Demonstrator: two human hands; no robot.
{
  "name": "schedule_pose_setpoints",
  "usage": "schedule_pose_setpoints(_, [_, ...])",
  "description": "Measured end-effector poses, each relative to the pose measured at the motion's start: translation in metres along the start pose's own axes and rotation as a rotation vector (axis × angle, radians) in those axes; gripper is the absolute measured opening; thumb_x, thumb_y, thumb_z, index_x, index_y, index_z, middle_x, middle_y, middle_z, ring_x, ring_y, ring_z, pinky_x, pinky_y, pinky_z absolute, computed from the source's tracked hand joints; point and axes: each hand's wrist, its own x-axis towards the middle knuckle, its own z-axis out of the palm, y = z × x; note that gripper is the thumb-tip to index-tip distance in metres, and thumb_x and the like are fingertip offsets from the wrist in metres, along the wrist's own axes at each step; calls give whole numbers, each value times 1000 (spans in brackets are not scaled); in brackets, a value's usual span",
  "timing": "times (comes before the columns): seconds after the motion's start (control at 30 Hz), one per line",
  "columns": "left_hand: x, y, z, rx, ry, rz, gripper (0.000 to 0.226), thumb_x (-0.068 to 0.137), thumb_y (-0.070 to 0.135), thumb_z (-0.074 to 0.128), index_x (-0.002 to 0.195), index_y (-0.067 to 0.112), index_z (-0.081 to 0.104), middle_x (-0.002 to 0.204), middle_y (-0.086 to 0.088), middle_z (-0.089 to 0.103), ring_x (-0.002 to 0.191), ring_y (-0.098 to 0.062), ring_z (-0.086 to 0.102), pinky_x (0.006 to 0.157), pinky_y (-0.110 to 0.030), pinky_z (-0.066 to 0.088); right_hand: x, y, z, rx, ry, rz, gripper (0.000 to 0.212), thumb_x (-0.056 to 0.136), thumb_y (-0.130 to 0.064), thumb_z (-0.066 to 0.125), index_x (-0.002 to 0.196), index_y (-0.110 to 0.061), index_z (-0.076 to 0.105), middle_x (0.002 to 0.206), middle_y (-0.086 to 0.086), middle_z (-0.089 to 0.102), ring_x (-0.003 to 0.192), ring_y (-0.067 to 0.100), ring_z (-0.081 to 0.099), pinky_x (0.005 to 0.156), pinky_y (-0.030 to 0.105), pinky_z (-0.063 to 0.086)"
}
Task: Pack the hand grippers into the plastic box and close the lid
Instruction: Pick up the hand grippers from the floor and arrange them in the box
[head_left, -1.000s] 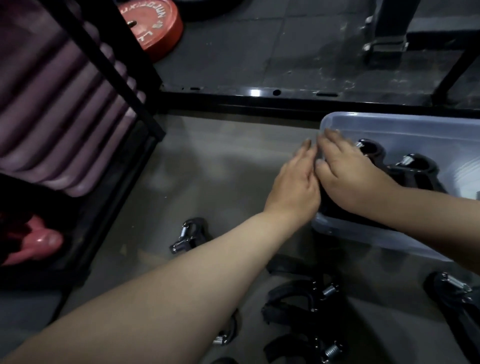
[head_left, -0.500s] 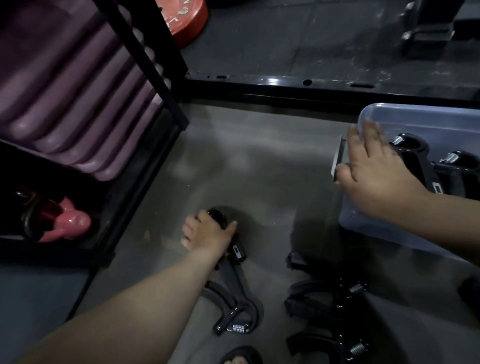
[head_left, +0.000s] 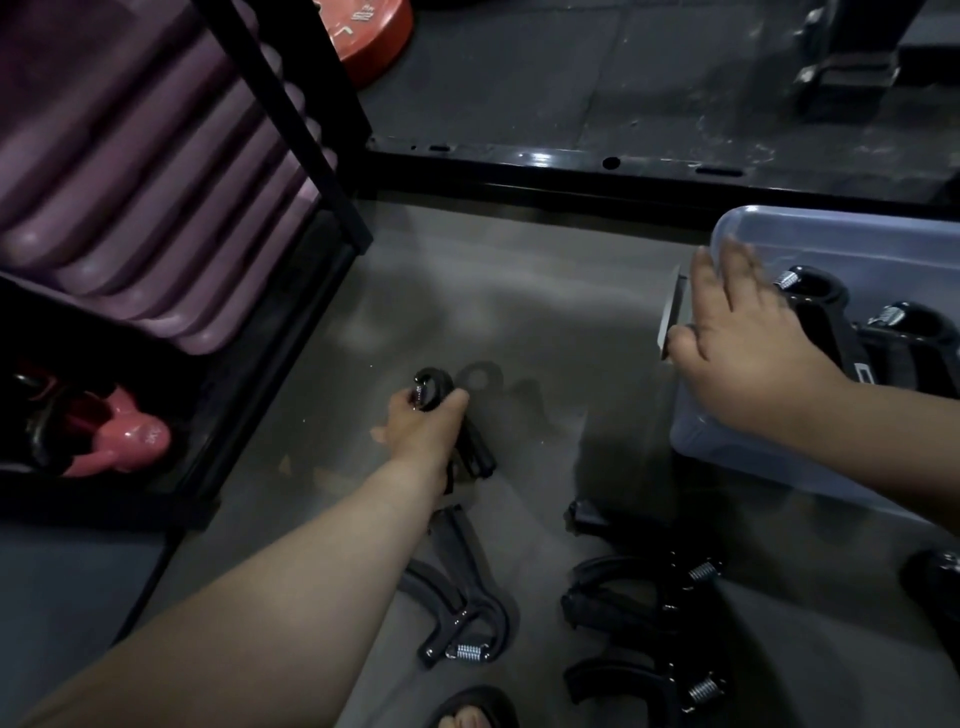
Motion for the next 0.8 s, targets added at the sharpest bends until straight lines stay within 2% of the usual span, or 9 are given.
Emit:
schedule_pose_setpoints(0.07, [0,18,3,-276,-108,-132,38,69,40,72,102,23,63,107,-6,60,83,-17,61,82,-26,52,0,1,1,-17,10,-11,83,84,-47,11,154,-3,2,159,25,-5,149,37,-2,118,50,11])
schedule_pose_setpoints(0.13, [-9,35,5,-506,-298,-245,17,79,32,60,81,16,56,74,-6,58,57,-20,56,56,-25,50,0,1,1,-37,25,-23,83,84,-46,11,153,-1,5,158,28,-2,148,39,0,117,51,14])
schedule_pose_setpoints(0.17, [-15,43,6,-566,-380,-294,15,79,30,54,79,15,53,70,-6,54,55,-21,53,55,-25,46,0,1,0,-37,29,-21,81,85,-44,13,153,-1,6,158,28,-1,148,39,0,117,51,14])
schedule_pose_setpoints(0.3, [-41,69,14,-778,-677,-402,54,76,35,49,114,-1,61,95,-15,63,67,-28,61,73,-32,49,-1,-1,-1,0,32,-1,79,87,-42,20,154,-3,6,160,25,-1,149,35,-3,118,47,10])
schedule_pose_setpoints(0.37, [-54,83,22,-816,-757,-406,57,80,39,49,115,-4,59,94,-17,66,65,-29,61,75,-35,50,-1,-1,-2,22,31,6,77,89,-43,20,155,-5,6,160,23,-2,149,33,-5,119,46,8])
schedule_pose_setpoints(0.53, [-88,122,47,-650,-792,-246,45,92,44,46,95,0,57,73,-17,61,65,-30,56,68,-39,50,-5,7,-6,97,7,-61,70,100,-45,27,156,-10,3,161,16,-11,149,27,-14,119,43,0])
schedule_pose_setpoints(0.63, [-110,134,66,-467,-792,-96,37,92,46,54,96,9,59,74,-7,57,56,-21,54,53,-27,47,-6,14,-6,155,15,-94,69,101,-47,28,156,-13,6,162,13,-10,149,25,-13,118,39,-2])
schedule_pose_setpoints(0.73, [-127,136,84,-387,-762,82,34,93,42,59,106,11,60,84,-8,63,65,-18,63,57,-27,53,-12,19,-13,421,86,-126,52,101,-28,39,150,-12,31,161,11,16,149,22,9,118,26,5])
schedule_pose_setpoints(0.8, [-131,138,96,-324,-718,214,44,87,51,60,112,15,59,101,-13,63,80,-21,65,70,-35,55,-20,20,-28,723,129,-125,41,97,-12,42,137,-14,52,146,2,47,137,9,37,114,19,23])
